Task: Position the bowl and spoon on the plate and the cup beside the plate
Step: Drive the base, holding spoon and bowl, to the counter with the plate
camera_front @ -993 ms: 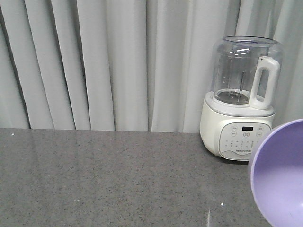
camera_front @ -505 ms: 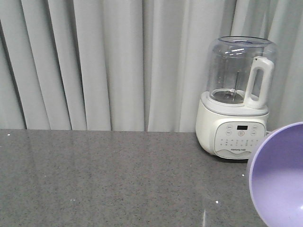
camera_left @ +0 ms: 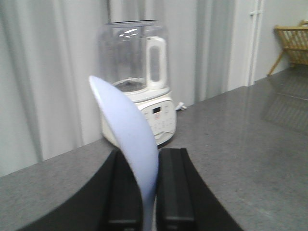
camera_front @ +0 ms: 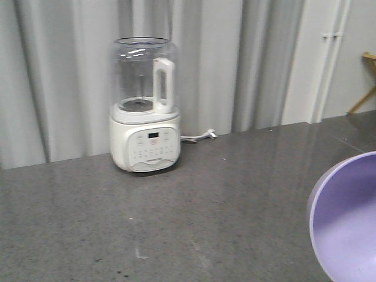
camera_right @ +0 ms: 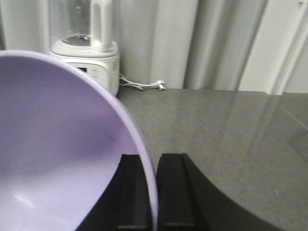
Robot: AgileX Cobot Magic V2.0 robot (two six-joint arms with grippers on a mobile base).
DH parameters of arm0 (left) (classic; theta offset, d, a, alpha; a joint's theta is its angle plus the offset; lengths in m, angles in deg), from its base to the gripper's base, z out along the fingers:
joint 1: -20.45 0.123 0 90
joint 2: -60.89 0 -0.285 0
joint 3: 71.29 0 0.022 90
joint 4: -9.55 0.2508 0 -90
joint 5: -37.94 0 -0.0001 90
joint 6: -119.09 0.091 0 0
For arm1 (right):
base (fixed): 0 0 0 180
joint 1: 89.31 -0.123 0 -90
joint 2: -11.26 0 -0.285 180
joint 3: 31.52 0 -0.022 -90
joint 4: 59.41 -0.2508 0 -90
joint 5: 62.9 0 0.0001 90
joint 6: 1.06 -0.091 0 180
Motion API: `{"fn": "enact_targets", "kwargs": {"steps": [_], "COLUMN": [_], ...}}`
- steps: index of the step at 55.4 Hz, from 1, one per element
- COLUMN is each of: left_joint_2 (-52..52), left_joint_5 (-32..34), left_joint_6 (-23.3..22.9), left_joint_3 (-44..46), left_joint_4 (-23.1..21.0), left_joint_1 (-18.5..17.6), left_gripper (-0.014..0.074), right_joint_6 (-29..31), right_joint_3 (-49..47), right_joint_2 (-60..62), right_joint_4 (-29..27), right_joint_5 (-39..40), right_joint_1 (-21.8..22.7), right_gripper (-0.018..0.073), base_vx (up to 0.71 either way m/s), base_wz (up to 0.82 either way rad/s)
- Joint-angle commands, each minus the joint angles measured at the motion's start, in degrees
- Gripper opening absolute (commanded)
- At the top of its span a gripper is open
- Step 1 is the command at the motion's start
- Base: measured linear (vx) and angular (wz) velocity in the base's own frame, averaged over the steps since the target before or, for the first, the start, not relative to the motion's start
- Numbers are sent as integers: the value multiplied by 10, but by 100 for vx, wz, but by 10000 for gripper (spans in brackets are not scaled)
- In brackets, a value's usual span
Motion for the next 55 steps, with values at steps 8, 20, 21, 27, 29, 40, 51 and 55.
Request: {"fn": "enact_targets", "kwargs": {"steps": [8, 20, 21, 27, 29, 40, 51, 55], "left_joint_2": [-2, -2, -2, -2, -2, -2, -2, -2], "left_joint_5": [44, 44, 44, 44, 44, 44, 44, 44], "left_joint_6": [0, 0, 0, 0, 0, 0, 0, 0], "left_joint_3": [14, 14, 14, 14, 14, 14, 14, 14], "left_joint_4": [-11, -11, -11, -11, -11, -11, -11, -11], "left_joint_1": [-6, -6, -6, -6, -6, -6, -6, -6], "left_gripper": [3, 3, 3, 3, 3, 3, 3, 3], "right_joint_6": [5, 5, 5, 5, 5, 5, 5, 5], "right_joint_3": [-17, -17, -17, -17, -17, -17, -17, -17], "right_joint_2": [-1, -1, -1, -1, -1, -1, -1, -1], "right_joint_4": [-16, -16, -16, -16, -16, -16, -16, -16], "right_joint_5": [43, 43, 43, 43, 43, 43, 43, 43], "right_joint_1": [0, 0, 0, 0, 0, 0, 0, 0], "right_gripper": [-8, -8, -8, -8, -8, -8, -8, -8], "base_vx": [-16, -15, -13, -12, -11, -9, -1, 3], "base_wz": [-71, -64, -59, -56, -54, -55, -59, -61]}}
